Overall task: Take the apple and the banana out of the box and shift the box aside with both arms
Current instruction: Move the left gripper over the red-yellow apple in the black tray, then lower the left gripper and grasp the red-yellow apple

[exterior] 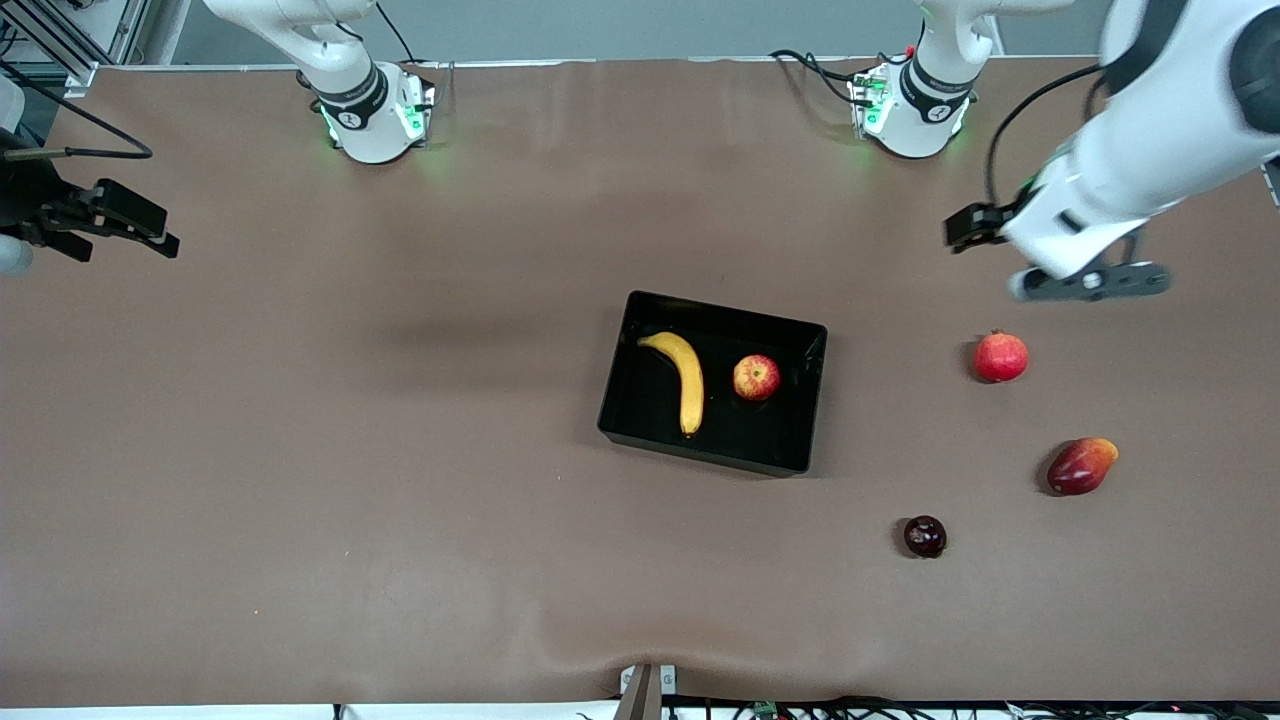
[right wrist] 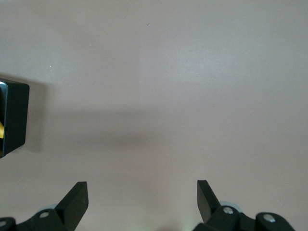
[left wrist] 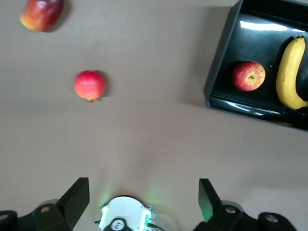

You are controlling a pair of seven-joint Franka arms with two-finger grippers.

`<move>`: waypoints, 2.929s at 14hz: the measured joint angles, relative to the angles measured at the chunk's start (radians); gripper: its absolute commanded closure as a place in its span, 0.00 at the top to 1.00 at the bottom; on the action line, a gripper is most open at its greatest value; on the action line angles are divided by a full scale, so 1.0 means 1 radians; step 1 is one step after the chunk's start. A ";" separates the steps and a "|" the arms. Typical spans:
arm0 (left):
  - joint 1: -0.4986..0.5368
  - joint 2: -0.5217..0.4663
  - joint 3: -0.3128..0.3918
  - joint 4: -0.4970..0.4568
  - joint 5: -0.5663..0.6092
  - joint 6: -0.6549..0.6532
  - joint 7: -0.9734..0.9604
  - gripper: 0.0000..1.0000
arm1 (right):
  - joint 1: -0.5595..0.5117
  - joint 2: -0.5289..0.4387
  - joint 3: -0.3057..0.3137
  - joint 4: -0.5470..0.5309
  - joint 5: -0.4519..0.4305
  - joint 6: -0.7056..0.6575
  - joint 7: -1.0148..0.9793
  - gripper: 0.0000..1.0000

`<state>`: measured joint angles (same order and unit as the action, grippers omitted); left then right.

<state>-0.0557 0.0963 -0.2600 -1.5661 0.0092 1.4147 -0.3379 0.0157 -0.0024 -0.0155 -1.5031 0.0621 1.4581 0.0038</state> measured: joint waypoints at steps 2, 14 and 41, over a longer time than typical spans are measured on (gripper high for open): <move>-0.001 0.037 -0.051 -0.003 0.000 0.039 -0.062 1.00 | 0.000 0.000 0.000 0.000 0.000 0.000 0.000 1.00; -0.101 0.201 -0.137 -0.101 0.000 0.366 -0.377 1.00 | 0.020 0.000 0.001 0.000 -0.016 0.000 -0.004 1.00; -0.189 0.594 -0.138 -0.106 0.241 0.730 -0.753 0.87 | 0.047 0.011 -0.011 -0.002 -0.068 -0.001 -0.003 1.00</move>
<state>-0.2448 0.6908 -0.3983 -1.6723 0.2499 2.1448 -1.0914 0.0623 0.0087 -0.0265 -1.5047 -0.0056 1.4567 0.0009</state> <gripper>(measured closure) 0.000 0.000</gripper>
